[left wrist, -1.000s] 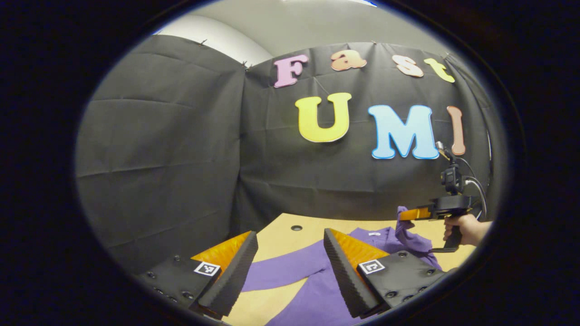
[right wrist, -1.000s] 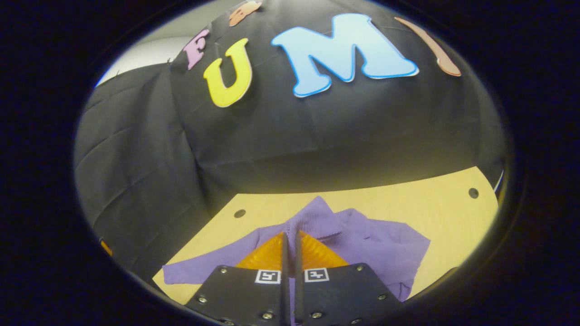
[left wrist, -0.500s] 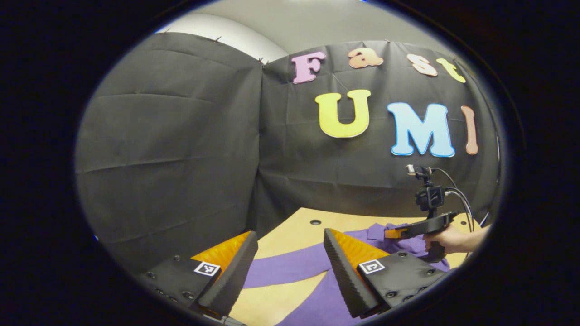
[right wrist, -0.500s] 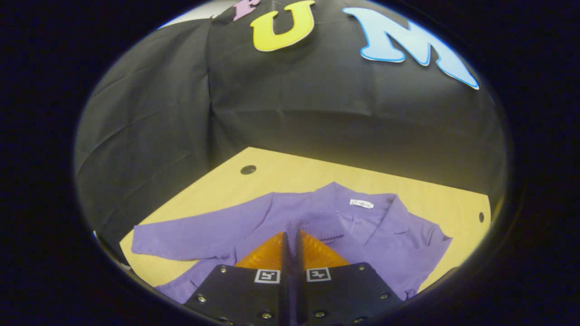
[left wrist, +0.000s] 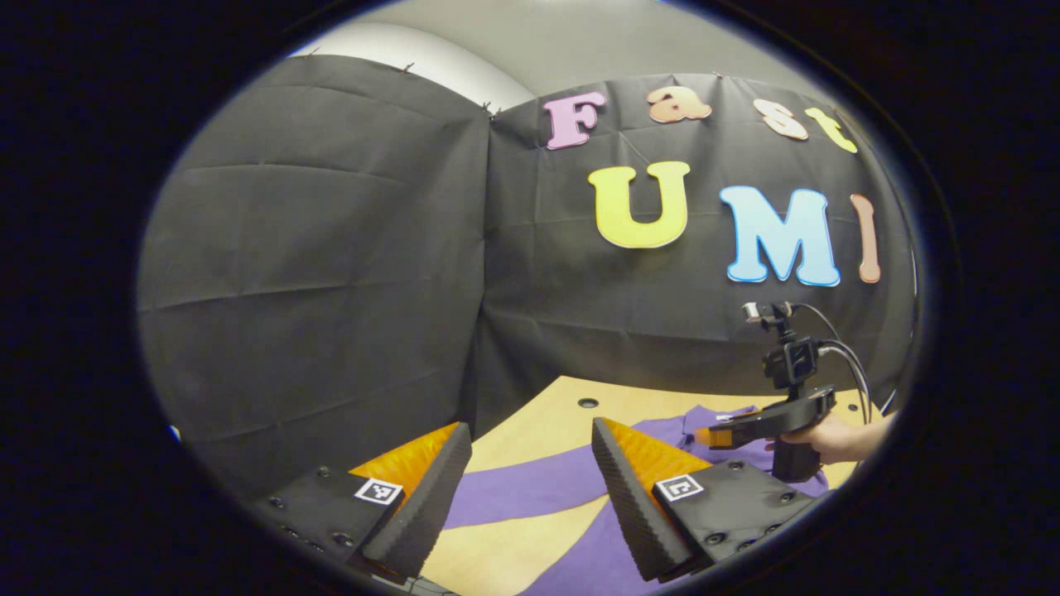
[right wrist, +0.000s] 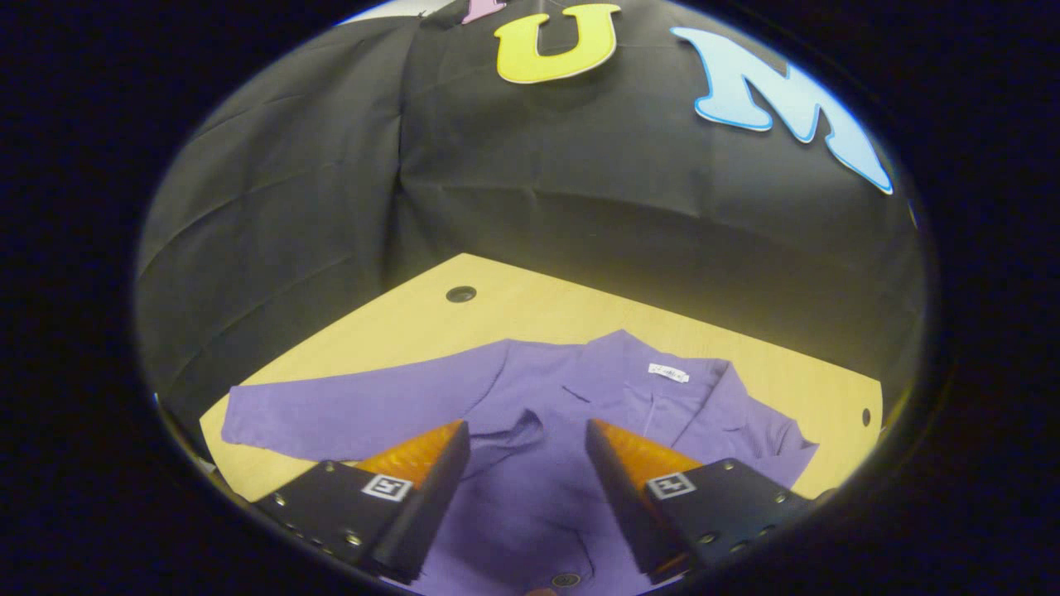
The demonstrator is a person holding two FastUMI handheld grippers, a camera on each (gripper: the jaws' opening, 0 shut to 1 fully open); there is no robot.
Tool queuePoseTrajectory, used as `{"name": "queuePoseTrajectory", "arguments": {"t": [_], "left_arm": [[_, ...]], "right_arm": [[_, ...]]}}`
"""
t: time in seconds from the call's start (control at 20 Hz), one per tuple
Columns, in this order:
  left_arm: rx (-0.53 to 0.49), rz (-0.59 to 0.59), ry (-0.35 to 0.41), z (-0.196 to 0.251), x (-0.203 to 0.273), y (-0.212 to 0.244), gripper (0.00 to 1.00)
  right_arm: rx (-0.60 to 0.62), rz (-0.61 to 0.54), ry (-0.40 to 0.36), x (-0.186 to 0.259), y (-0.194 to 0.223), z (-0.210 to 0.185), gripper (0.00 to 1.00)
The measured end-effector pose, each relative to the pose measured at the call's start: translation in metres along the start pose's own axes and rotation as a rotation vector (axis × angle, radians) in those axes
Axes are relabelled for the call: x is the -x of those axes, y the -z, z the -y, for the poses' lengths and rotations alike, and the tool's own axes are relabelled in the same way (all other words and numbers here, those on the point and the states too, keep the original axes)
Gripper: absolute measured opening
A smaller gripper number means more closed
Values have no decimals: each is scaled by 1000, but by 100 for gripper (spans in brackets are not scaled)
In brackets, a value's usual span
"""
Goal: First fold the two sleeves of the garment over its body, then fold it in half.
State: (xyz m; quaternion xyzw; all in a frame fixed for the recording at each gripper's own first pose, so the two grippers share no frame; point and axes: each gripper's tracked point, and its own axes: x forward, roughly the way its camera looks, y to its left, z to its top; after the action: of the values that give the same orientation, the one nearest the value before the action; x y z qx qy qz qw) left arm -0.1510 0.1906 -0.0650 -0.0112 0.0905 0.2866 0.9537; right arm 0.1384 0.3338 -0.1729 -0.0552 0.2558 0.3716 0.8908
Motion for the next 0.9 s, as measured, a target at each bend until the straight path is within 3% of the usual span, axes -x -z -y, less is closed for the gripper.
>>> {"name": "queuePoseTrajectory", "arguments": {"t": [0.05, 0.1, 0.3, 0.5, 0.65, 0.9], "left_arm": [[-1, -6, -1, -2, -3, 4, 94], [-1, -12, -1, -3, -7, 10, 94], [13, -39, -13, -14, -28, 34, 94], [33, -76, -48, -35, -57, 68, 94], [55, -130, -102, -61, -79, 105, 94], [99, -273, -234, -113, -117, 168, 94]], "right_arm": [[-10, 14, 8, 6, -4, 2, 95], [-26, 26, 10, 10, -8, 2, 96], [-84, 69, 25, 39, -23, 4, 96], [-81, 138, 97, 78, -35, 14, 96], [-78, 179, 156, 112, -41, 20, 96], [-79, 174, 176, 153, -30, 12, 95]]}}
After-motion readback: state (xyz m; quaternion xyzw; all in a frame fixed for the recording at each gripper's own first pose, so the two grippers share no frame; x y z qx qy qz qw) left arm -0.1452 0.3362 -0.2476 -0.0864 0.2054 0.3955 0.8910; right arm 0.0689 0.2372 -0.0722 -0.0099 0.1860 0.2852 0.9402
